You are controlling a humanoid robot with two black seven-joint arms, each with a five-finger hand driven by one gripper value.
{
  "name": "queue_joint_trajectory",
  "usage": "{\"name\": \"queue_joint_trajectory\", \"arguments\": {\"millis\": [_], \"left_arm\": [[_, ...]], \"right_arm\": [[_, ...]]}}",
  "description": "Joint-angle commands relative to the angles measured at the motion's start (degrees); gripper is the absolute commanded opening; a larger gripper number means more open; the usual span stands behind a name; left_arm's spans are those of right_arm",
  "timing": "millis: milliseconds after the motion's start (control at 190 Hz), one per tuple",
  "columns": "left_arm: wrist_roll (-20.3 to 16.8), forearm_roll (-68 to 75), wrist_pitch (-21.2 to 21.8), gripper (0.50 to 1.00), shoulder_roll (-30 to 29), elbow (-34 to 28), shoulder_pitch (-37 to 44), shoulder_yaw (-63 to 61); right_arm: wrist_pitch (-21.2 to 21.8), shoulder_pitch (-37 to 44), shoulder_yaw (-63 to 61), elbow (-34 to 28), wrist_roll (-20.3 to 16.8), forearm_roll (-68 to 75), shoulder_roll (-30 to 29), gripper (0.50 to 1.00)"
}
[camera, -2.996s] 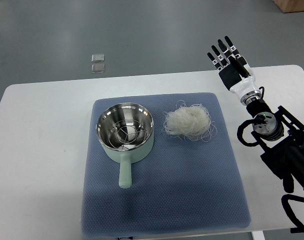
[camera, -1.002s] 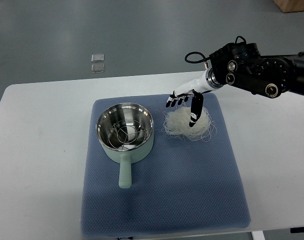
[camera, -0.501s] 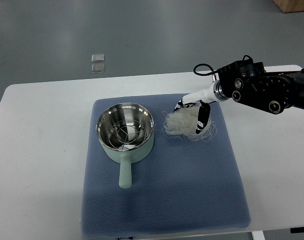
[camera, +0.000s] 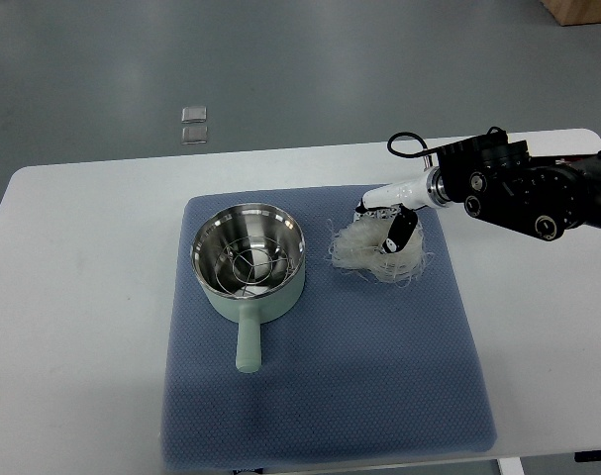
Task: Put vermicelli into pot with right hand
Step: 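Lift the vermicelli with the right hand and carry it toward the pot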
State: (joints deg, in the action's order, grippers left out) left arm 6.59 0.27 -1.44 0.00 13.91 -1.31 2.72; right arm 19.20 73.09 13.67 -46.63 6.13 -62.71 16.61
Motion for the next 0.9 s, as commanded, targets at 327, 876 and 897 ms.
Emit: {"name": "queue_joint_trajectory", "arguments": {"millis": [327, 876, 897], "left_arm": [[0.0, 0.0, 0.0, 1.0, 0.0, 0.0, 0.0, -0.1], [0.0, 0.0, -0.1, 1.0, 0.0, 0.2, 0.0, -0.2], [0.0, 0.0, 0.0, 1.0, 0.0, 0.2, 0.0, -0.2]], "right_arm": [[9.0, 21.0, -2.8, -16.2, 0.0, 7.8, 15.0, 0.5], [6.8, 30.9, -2.2, -15.3, -0.1, 18.0, 0.7, 0.5], [6.6, 30.5, -2.2, -14.3, -0.1, 18.0, -0.8, 0.5]]}}
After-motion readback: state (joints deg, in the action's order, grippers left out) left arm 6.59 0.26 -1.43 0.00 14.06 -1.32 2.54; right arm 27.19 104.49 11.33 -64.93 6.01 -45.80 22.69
